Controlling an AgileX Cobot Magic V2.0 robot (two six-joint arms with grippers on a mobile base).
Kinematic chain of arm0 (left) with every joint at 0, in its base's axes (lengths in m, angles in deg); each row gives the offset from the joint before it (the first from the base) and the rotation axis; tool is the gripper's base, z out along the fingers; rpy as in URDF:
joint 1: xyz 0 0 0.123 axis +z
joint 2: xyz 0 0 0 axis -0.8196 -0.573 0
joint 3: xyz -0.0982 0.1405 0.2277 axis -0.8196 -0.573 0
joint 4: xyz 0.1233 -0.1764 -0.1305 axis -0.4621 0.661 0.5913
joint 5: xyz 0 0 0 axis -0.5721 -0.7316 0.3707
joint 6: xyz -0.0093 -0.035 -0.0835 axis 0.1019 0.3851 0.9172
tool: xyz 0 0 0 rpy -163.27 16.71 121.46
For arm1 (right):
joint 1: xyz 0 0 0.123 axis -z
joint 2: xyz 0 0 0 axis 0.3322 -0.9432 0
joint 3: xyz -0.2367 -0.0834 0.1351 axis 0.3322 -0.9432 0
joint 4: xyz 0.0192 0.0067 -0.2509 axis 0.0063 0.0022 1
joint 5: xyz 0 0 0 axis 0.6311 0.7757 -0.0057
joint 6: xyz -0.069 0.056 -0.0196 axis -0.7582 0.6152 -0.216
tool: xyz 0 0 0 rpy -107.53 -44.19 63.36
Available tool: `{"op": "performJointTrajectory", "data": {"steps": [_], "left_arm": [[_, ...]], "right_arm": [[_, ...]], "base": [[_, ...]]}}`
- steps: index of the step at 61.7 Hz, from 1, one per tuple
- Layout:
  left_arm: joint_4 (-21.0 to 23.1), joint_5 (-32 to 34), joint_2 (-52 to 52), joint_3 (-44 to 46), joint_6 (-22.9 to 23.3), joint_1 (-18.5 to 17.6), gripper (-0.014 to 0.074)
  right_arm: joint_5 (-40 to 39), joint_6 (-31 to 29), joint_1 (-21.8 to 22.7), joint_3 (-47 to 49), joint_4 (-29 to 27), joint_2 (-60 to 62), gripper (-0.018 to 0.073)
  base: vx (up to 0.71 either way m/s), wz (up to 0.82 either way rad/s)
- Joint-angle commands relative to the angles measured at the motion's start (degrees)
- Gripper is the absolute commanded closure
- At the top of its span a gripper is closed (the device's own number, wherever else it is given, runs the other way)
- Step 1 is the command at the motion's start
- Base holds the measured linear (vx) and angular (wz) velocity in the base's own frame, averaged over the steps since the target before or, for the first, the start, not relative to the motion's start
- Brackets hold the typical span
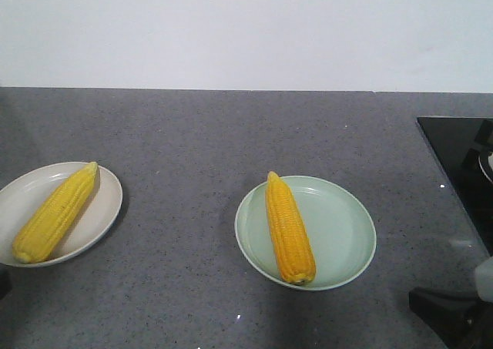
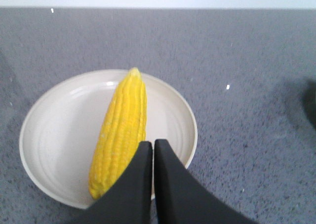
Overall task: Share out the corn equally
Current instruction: 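Raise the left gripper away from the white plate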
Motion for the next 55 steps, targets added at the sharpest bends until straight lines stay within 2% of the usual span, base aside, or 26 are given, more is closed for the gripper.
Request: {"op": "performJointTrajectory", "data": {"steps": [1,8,16,27,36,43,49,55], "left_arm": [[-0.04,3.19,3.99,1.45,-0.28,-0.17,0.0603],[-1.85,2.92,8.59,0.22,-2.02,-0.17,0.0603],[-2.28,4.07,13.14,-3.89,-2.03,-0.17,0.0603],[-2.39,6.96,16.41,-10.84,-0.05,-0.17,0.0603],[-4.71,12.70,17.98,-15.71,4.92,-0.17,0.0603],[-10.19,16.42,19.52,-18.51,11.34,-0.17,0.0603],[-14.77,17.64,21.21,-20.31,15.12,-0.17,0.0603],[-16.32,18.28,23.52,-22.84,16.96,-0.17,0.0603]], "right_arm": [[-2.11,-0.38,0.16,1.54,-1.34,0.04,0.0565],[-2.11,-0.38,0.16,1.54,-1.34,0.04,0.0565],[-2.11,-0.38,0.16,1.54,-1.34,0.04,0.0565],[-2.11,-0.38,0.16,1.54,-1.34,0.04,0.0565],[-2.11,-0.38,0.16,1.54,-1.34,0.04,0.0565],[-2.11,-0.38,0.16,1.54,-1.34,0.04,0.0565],[-2.11,-0.38,0.16,1.54,-1.34,0.04,0.0565],[-2.11,-0.38,0.16,1.54,-1.34,0.04,0.0565]], "base": [[0.00,0.00],[0.00,0.00],[0.00,0.00],[0.00,0.00],[0.00,0.00],[0.00,0.00],[0.00,0.00],[0.00,0.00]]}}
